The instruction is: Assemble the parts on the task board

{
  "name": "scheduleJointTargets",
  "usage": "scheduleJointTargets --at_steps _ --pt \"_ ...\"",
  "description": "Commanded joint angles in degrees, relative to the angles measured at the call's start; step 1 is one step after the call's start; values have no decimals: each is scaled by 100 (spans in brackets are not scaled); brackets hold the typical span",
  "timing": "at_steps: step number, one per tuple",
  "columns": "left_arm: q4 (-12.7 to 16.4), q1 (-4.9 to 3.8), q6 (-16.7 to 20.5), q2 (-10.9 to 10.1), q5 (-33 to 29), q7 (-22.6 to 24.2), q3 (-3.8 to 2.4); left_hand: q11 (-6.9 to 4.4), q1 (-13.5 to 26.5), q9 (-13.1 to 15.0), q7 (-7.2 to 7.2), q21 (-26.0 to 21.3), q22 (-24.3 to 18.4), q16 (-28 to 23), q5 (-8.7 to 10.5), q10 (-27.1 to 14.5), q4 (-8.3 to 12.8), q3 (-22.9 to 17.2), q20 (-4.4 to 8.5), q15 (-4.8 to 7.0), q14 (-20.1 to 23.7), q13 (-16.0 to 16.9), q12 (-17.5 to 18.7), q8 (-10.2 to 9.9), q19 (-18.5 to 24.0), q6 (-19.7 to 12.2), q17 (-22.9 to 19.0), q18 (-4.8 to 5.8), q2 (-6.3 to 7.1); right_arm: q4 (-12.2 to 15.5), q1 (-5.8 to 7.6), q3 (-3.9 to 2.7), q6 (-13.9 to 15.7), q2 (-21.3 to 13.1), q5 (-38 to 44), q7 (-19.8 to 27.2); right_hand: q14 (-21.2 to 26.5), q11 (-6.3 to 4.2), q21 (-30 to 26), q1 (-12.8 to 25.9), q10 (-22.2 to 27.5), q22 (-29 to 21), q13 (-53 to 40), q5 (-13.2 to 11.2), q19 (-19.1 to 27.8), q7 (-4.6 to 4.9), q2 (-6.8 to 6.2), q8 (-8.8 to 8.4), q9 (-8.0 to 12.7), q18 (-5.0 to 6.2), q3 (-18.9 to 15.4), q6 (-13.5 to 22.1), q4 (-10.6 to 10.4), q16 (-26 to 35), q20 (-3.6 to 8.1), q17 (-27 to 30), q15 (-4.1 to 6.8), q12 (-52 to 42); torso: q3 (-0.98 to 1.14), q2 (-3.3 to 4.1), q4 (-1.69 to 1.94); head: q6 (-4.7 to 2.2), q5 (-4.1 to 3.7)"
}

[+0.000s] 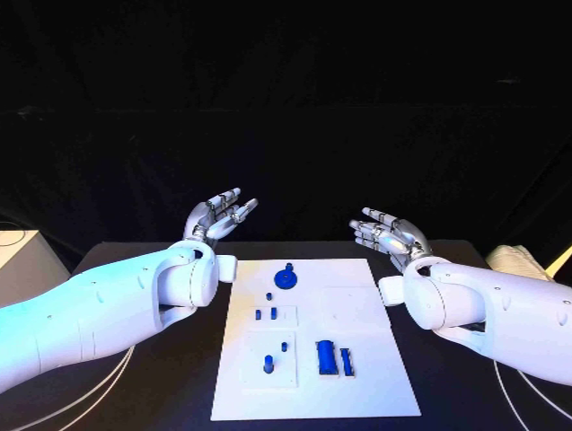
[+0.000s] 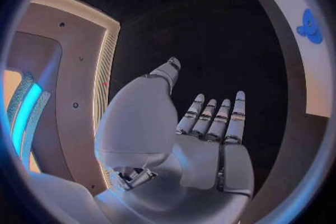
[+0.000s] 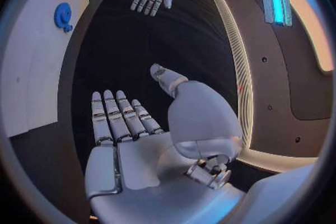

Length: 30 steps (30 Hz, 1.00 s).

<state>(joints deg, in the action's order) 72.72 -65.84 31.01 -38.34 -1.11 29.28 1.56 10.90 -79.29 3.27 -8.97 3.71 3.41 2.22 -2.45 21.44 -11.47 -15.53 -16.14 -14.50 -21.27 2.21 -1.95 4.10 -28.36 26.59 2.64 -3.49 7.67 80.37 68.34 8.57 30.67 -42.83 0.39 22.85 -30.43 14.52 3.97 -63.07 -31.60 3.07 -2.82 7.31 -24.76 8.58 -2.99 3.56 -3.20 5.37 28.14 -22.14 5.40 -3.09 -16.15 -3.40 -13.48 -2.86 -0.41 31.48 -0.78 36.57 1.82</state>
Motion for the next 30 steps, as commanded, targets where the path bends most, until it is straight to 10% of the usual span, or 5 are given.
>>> scheduleJointTargets --at_steps 1,7,8,15,30 --pt "-158 -58 -862 71 -93 174 8 113 -354 50 -508 118 58 74 -39 353 -19 -87 -39 -14 -303 35 -68 88 -401 297 45 -178 -1 -115 88 69 -1033 31 192 -381 -1651 -90 317 -689 -1658 136 -98 -124 -1086 766 -101 323 -213 297 67 -1318 312 -364 -40 -209 136 -169 -2 1 -3 0 1" --pt "-240 -86 -957 103 -101 183 15 292 -405 178 -573 659 284 723 -37 2161 125 -205 -18 284 -2524 155 -342 285 -1626 962 427 -561 -71 -215 174 156 -1261 52 218 -474 -2423 -289 774 -883 -2351 287 -87 -163 -2170 601 -152 631 -397 518 114 -2517 409 -693 15 -320 391 -195 -2 1 -3 0 1" --pt "482 -97 -1315 -519 -34 88 10 200 -413 256 -632 806 342 902 -34 2595 173 -243 3 389 -2828 191 -470 422 -1855 1403 511 -657 -85 -757 266 151 -723 234 2608 -412 -2596 -329 849 -911 -2508 306 -83 -155 -2319 570 -166 675 -416 518 156 -2653 419 -761 66 -350 449 -207 -58 180 20 141 -61" --pt "987 -129 -1510 -891 38 36 -18 62 -430 395 -545 1128 470 1285 -41 3092 377 -438 119 562 -3308 178 -636 711 -2240 2088 738 -700 -88 -1038 413 139 -821 365 3919 -616 -2899 -423 984 -997 -2806 338 -80 -12 -2552 505 -260 745 -446 517 328 -2925 477 -846 180 -423 551 -176 -95 362 122 107 -159" --pt "1902 -201 -1680 -1456 106 -20 -90 -18 -300 429 -491 1531 668 1791 -42 3330 584 -733 280 697 -3594 161 -603 821 -2473 2227 1039 -689 0 -1513 727 113 -911 807 6381 -1368 -5226 -848 3809 -1306 -3712 2161 -95 318 -3451 185 -254 781 -516 494 -61 -3562 702 -2202 1045 -1705 1283 -87 -165 628 262 21 -296"
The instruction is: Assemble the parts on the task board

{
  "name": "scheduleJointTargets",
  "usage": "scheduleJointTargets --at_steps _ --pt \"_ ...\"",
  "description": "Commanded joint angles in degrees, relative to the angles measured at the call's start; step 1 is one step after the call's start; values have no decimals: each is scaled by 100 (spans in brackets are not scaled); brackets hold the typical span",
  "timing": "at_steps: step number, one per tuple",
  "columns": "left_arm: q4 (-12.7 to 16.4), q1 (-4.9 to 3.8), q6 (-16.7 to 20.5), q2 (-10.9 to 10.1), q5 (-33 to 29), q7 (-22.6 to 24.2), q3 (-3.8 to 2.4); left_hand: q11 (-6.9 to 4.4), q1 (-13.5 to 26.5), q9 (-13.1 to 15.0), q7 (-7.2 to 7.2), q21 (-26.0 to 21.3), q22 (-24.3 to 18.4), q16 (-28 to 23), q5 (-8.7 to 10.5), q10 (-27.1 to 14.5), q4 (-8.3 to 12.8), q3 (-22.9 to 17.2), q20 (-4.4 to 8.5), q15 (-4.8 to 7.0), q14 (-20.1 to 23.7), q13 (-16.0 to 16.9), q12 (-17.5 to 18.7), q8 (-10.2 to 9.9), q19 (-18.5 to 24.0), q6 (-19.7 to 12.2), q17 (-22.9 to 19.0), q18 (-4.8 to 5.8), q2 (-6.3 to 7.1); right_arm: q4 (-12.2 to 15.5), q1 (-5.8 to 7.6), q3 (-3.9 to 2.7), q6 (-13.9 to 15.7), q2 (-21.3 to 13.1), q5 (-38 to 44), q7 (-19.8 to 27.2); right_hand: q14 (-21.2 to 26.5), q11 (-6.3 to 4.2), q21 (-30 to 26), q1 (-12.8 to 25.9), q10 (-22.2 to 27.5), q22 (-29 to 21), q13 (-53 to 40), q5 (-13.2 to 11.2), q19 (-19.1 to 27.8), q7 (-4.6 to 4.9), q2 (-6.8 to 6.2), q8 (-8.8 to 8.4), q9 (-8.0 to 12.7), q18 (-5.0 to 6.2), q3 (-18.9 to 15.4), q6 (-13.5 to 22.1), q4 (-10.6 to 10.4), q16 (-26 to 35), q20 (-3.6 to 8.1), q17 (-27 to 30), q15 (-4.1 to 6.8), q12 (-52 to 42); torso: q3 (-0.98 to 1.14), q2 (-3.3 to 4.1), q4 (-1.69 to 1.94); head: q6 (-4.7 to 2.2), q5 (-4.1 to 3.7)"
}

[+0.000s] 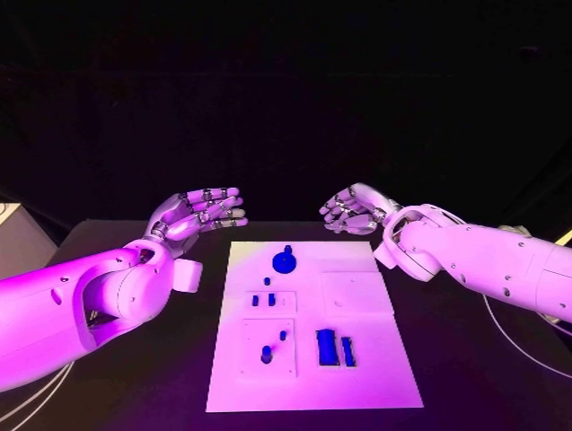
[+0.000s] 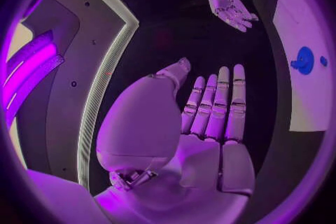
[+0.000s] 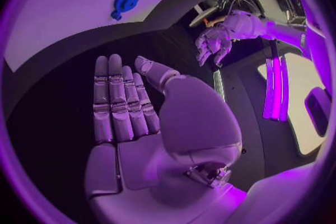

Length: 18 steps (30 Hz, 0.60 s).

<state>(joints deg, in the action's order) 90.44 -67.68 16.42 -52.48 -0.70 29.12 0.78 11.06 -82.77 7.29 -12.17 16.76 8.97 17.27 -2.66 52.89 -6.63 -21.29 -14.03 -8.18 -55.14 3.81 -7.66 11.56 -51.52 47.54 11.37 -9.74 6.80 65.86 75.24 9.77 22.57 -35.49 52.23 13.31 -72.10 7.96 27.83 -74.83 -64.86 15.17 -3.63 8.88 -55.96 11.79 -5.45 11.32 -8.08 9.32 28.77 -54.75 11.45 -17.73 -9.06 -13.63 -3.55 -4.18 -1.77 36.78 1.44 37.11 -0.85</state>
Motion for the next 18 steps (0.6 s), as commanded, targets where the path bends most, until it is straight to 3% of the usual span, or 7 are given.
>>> scheduleJointTargets --at_steps 1,4,7,8,11,14,18 --pt "175 -21 -225 -63 66 -5 -16 -36 54 28 -168 241 120 304 -22 190 107 -166 73 69 -208 1 -29 77 -158 134 176 -64 90 -89 54 -7 -101 107 1333 -472 -1026 -191 1633 -80 -403 1126 -11 163 -219 -147 -19 -31 -31 83 -58 -325 105 -879 352 -863 282 56 -40 120 52 -48 -46" --pt "302 -35 -237 -114 69 -10 -29 -50 98 29 -160 372 194 476 -23 217 157 -226 110 97 -257 -1 -6 86 -196 144 268 -61 110 -164 101 -8 -122 209 1774 -658 -1369 -235 2047 25 -416 1408 -17 138 -403 -152 -87 -87 -52 119 26 -350 108 -1599 382 -1363 329 56 -63 159 86 -63 -84" --pt "423 -52 -245 -161 71 -18 -39 -62 150 29 -153 539 294 687 -22 239 212 -282 150 125 -283 -2 22 92 -226 148 378 -54 127 -207 144 -9 -170 307 2210 -836 -1288 -232 2259 138 -384 1583 -19 123 -454 -171 -148 -123 -95 118 189 -383 79 -2223 363 -1821 324 57 -80 198 122 -70 -127" --pt "480 -61 -245 -186 72 -20 -43 -64 164 29 -155 578 318 735 -22 243 226 -296 157 128 -273 -2 29 92 -218 147 404 -51 130 -220 159 -9 -204 358 2403 -905 -1318 -228 2346 194 -348 1656 -20 111 -511 -173 -210 -137 -123 125 253 -387 64 -2924 355 -2477 315 55 -92 225 135 -85 -149" --pt "570 -84 -241 -226 74 -21 -51 -63 182 28 -154 613 342 779 -22 244 241 -311 161 126 -244 -2 39 92 -198 146 429 -46 137 -233 175 -10 -277 447 2689 -1000 -1338 -225 2916 261 -282 2453 -21 85 -937 -193 -285 -151 -189 -6 388 -380 13 -4023 327 -3520 300 56 -113 270 152 -102 -163" --pt "633 -107 -237 -251 75 -20 -60 -61 192 28 -155 628 354 796 -21 239 250 -320 161 122 -212 -3 47 92 -176 144 439 -41 140 -236 185 -10 -378 542 2963 -1076 -1373 -217 3242 297 -205 2923 -19 45 -1190 -195 -344 -157 -230 -84 443 -362 -22 -4585 306 -4066 285 58 -145 317 185 -105 -177" --pt "693 -133 -219 -280 75 -36 -71 -59 201 27 -155 643 365 813 -21 237 259 -331 161 118 -184 -3 54 92 -154 142 449 -37 141 -243 189 -8 -495 644 3215 -1133 -1391 -193 3591 352 -43 3440 -17 48 -1453 -205 -431 -163 -291 -169 491 -323 -88 -5159 266 -4623 262 62 -169 362 234 -121 -219"
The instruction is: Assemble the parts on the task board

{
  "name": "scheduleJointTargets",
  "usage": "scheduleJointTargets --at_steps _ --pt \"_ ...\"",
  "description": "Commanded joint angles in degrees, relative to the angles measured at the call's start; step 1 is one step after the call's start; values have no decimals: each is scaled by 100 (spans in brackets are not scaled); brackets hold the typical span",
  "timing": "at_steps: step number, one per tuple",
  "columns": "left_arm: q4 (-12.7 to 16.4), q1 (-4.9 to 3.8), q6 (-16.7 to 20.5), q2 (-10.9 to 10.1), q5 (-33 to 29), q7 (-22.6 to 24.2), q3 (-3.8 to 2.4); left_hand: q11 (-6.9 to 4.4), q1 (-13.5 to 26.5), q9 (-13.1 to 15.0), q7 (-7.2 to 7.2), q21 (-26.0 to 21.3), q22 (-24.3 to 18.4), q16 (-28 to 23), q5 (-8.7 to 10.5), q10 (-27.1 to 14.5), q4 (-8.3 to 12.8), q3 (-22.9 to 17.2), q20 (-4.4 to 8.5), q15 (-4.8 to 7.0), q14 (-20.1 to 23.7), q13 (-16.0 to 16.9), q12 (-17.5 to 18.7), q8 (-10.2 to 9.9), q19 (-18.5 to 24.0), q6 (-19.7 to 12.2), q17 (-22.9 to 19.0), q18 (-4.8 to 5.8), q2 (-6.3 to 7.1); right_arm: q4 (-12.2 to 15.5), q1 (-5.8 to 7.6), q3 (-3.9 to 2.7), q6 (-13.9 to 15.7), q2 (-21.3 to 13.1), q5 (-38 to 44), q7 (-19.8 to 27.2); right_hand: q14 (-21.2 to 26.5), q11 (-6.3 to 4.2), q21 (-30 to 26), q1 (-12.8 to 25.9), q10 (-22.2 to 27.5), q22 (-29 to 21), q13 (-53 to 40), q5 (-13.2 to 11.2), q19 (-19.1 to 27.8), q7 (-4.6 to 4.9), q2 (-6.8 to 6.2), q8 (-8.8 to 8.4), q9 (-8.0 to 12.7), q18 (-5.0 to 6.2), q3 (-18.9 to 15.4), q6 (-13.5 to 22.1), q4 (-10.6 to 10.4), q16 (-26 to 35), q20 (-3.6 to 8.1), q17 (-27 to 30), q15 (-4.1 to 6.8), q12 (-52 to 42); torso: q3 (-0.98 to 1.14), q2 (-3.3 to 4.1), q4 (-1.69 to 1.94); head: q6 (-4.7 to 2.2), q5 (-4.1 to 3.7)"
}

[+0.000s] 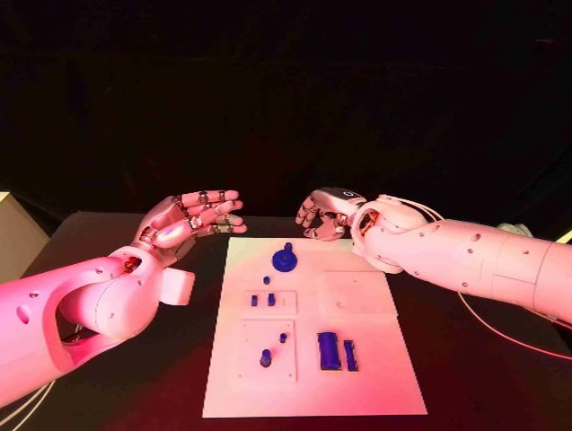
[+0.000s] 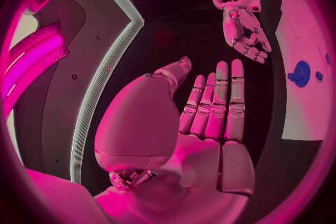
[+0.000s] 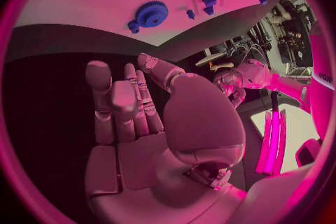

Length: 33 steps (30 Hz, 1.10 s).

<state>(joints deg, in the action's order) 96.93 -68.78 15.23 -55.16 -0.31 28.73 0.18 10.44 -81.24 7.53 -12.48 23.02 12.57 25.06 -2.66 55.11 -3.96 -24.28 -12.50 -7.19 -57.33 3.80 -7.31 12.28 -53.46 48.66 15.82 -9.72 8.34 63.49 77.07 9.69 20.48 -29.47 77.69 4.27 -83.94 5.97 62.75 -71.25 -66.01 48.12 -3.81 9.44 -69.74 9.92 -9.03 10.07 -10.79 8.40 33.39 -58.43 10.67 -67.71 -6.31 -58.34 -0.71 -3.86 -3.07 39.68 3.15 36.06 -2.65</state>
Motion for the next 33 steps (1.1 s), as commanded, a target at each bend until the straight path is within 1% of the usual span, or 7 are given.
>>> scheduleJointTargets --at_steps 1,3,6,8,15,25,33 --pt "53 -29 -93 -19 36 -2 -13 6 55 3 -127 34 18 55 -22 10 3 -46 8 15 62 -2 27 20 63 29 17 -36 -13 -9 5 0 -299 60 706 -238 -206 10 117 1 97 173 1 2 -88 -18 -84 -39 -27 -81 31 50 -16 -200 -12 -185 -26 31 -44 80 69 -22 -43" --pt "65 -39 -85 -33 36 -10 -15 11 55 2 -137 48 27 72 -22 4 15 -56 9 14 74 -3 34 17 75 23 26 -35 -12 -16 4 1 -317 92 759 -255 -209 20 198 25 175 298 -2 29 -146 -21 -118 -40 -45 -101 25 65 -40 -334 -23 -315 -39 29 -50 99 80 -37 -56" --pt "79 -57 -68 -52 36 -18 -18 15 58 1 -146 58 35 86 -21 0 22 -62 8 12 82 -3 38 15 84 19 33 -35 -11 -34 1 2 -339 143 832 -290 -223 24 300 41 251 452 -3 42 -219 -27 -147 -36 -72 -127 9 83 -67 -513 -38 -499 -41 3 -64 134 88 -21 -91" --pt "88 -67 -65 -59 36 -20 -19 15 58 1 -146 58 35 86 -21 0 22 -62 8 12 82 -3 38 15 84 19 33 -35 -11 -44 -1 3 -356 170 871 -316 -229 23 349 44 271 525 -5 45 -256 -29 -154 -32 -84 -140 2 88 -80 -587 -47 -577 -40 -10 -70 147 93 -35 -119" --pt "107 -95 -58 -68 36 -39 -22 20 61 0 -152 74 46 106 -21 -3 33 -72 8 9 93 -2 43 13 96 16 43 -33 -12 -92 -7 7 -439 255 1016 -453 -231 25 408 25 318 612 -6 61 -299 -32 -165 -30 -106 -150 2 108 -89 -695 -56 -675 -41 -24 -92 183 109 -52 -123" --pt "121 -120 -57 -79 36 -56 -23 23 62 -1 -158 86 53 120 -21 -3 40 -80 8 7 100 -2 45 12 105 14 49 -33 -15 -194 -22 16 -593 337 1237 -693 -222 36 439 -20 425 660 -2 63 -318 -32 -154 -24 -135 -154 13 121 -97 -789 -66 -747 -52 -21 -102 242 140 -59 -132" --pt "117 -131 -64 -76 36 -66 -23 23 63 -1 -159 89 56 123 -20 -2 41 -82 8 7 102 -1 45 13 107 14 51 -32 -16 -308 -30 18 -566 403 1305 -752 -216 40 445 -46 448 671 -3 58 -320 -32 -122 -13 -150 -154 36 109 -104 -813 -70 -758 -56 -29 -114 290 188 -77 -151"
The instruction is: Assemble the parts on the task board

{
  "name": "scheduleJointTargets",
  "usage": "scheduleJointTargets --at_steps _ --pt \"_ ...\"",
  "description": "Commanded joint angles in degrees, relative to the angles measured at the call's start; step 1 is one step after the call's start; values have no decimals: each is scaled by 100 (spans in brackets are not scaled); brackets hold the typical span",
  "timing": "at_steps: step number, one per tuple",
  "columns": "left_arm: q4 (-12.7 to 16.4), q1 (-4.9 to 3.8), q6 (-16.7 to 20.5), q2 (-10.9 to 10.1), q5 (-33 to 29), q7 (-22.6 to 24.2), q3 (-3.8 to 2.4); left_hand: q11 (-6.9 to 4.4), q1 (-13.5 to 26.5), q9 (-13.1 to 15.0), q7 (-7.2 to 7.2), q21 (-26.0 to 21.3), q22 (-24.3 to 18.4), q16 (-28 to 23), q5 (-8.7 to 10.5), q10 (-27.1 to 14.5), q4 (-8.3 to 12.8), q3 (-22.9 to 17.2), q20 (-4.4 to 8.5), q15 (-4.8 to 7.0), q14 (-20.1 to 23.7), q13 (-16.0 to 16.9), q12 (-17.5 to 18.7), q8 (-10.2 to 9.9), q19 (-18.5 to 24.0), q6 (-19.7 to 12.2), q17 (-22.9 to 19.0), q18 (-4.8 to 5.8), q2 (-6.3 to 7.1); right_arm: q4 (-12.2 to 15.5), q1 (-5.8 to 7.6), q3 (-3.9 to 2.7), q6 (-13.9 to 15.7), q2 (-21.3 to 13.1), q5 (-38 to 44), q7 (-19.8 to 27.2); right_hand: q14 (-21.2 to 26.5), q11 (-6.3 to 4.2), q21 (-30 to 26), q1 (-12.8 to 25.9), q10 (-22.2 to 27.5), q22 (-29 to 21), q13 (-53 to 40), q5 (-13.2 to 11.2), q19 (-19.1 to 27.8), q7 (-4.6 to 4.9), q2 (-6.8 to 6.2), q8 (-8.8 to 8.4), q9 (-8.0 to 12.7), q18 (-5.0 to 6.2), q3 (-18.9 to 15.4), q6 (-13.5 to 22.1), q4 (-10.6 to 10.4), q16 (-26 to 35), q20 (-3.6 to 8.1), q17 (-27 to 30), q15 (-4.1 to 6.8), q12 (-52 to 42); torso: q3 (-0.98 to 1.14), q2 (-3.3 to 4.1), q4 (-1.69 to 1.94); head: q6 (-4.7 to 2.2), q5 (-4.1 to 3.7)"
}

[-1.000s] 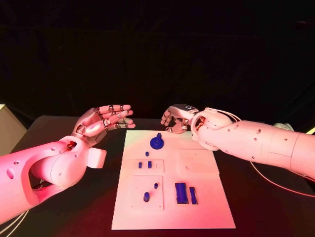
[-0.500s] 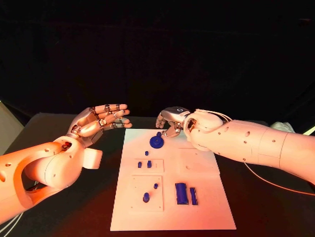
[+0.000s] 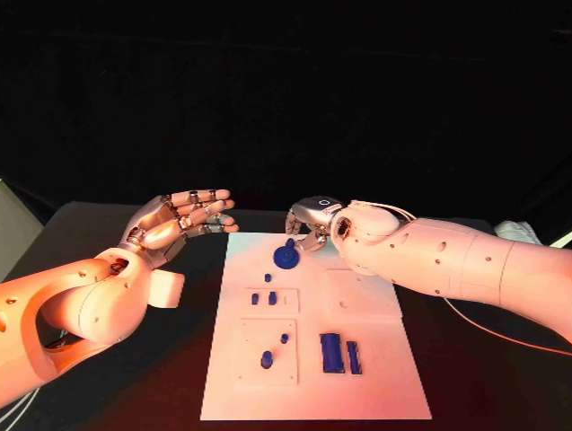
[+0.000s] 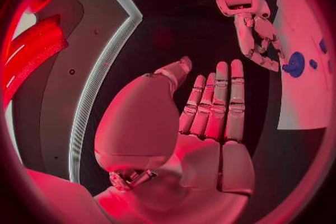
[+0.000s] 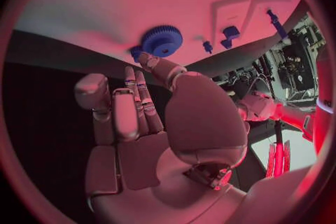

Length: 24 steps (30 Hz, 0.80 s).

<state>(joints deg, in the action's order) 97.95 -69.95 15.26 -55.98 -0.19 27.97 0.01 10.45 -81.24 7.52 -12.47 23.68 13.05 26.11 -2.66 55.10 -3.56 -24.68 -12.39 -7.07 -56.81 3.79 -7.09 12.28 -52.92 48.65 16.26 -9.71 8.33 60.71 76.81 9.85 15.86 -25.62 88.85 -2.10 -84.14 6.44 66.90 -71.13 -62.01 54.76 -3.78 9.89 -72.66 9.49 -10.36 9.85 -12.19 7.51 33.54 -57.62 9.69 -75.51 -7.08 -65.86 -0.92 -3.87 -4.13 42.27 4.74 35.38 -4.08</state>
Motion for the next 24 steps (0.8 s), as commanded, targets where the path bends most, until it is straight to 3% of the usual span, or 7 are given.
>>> scheduleJointTargets --at_steps 1,24 --pt "13 -15 -67 6 25 9 -6 22 63 1 -160 23 7 18 -20 -1 0 -42 -4 -5 51 0 23 13 53 15 7 -34 -16 -42 -4 2 -104 24 192 -115 -194 -6 33 -62 51 11 -6 14 -29 12 17 10 -13 -66 26 25 -8 -35 6 -5 -35 -30 -8 37 32 -11 -10" --pt "-119 -37 -97 27 25 -21 -6 25 76 1 -162 45 23 45 -20 4 5 -56 -5 -8 67 2 25 15 70 17 20 -32 -26 -82 -13 3 -193 90 96 8 -174 -35 123 -60 -87 158 -21 -91 -74 -19 139 93 -106 -83 147 -84 -113 -143 10 -55 -21 -152 -37 165 78 -61 -58"
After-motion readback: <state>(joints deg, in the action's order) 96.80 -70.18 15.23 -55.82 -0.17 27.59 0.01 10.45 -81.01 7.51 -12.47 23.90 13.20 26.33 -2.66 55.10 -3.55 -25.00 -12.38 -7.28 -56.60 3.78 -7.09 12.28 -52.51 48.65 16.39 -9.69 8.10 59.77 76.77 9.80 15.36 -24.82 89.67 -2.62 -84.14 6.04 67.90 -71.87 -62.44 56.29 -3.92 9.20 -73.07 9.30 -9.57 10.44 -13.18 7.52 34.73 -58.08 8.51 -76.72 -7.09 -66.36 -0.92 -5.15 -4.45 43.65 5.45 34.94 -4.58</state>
